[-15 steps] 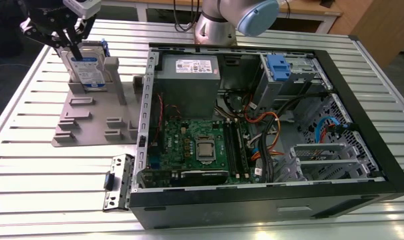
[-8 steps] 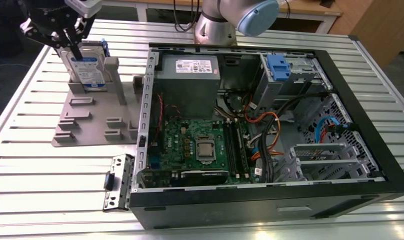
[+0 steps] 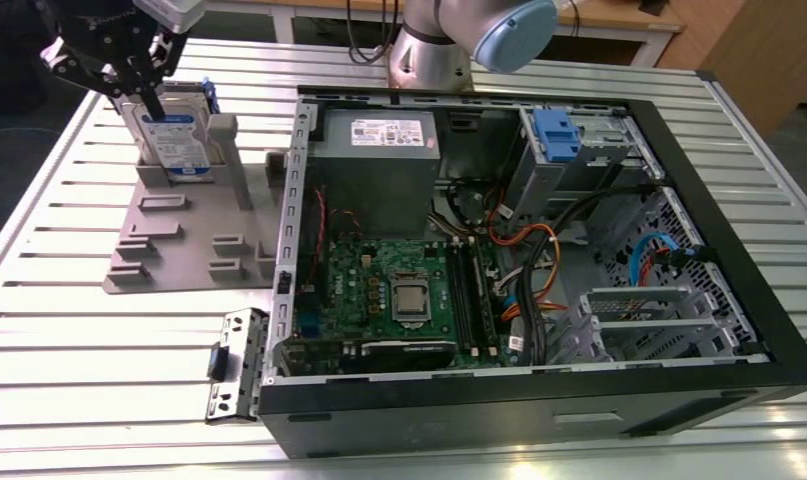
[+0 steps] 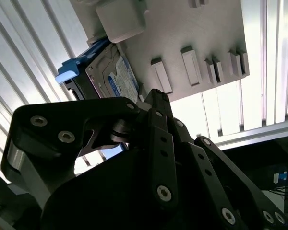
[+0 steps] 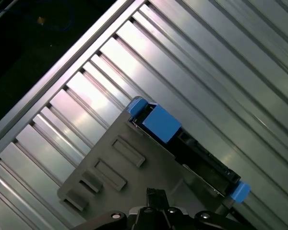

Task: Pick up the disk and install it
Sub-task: 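Pick up the disk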

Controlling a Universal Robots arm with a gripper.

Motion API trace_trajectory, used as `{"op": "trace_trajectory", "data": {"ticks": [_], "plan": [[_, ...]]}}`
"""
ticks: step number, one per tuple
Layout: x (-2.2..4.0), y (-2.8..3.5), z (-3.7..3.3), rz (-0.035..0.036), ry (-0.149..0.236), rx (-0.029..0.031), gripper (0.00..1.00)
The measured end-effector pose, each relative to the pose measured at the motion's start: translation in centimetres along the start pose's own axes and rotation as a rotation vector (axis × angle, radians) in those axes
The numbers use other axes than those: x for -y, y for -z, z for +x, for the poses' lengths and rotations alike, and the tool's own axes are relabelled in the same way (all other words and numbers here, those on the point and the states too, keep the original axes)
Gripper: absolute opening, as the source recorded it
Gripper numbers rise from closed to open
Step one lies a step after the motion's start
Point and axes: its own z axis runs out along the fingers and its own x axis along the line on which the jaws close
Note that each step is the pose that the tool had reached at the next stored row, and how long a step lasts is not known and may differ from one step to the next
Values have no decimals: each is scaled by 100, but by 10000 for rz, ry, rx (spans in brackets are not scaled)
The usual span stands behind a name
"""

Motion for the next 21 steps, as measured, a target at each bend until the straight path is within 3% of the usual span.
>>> {"op": "trace_trajectory", "data": {"ticks": [21], "plan": [[0, 0, 0, -38, 1439, -32, 10]]}}
